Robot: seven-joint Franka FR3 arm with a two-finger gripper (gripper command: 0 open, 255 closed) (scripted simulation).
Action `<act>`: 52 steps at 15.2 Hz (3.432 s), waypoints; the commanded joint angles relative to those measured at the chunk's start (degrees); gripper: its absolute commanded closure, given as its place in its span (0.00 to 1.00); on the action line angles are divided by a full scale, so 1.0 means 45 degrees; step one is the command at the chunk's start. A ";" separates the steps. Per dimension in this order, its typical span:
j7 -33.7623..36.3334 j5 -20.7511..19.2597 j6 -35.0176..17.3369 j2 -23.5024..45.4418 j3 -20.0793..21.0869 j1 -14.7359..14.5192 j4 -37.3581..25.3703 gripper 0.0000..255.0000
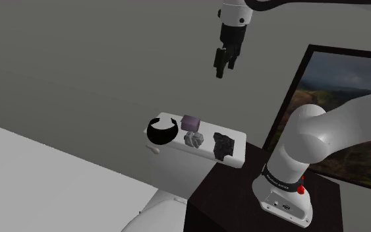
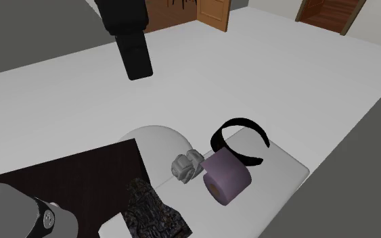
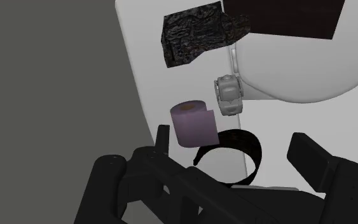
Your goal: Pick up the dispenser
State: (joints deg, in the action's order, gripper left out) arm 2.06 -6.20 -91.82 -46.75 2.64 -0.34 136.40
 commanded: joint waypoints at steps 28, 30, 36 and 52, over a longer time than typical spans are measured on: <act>-0.1699 0.0801 -1.2016 0.7502 -0.0897 -0.1165 0.5115 0.00; -0.1682 0.0785 -1.2482 0.7901 -0.0898 -0.1159 0.5181 0.00; -0.1646 0.0765 -1.3084 0.8445 -0.0890 -0.1157 0.5240 1.00; -0.1723 0.0824 -1.1223 0.6857 -0.0896 -0.1175 0.4966 1.00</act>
State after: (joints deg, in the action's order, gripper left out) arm -5.61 -2.52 -143.64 -15.02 -1.36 -5.65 159.18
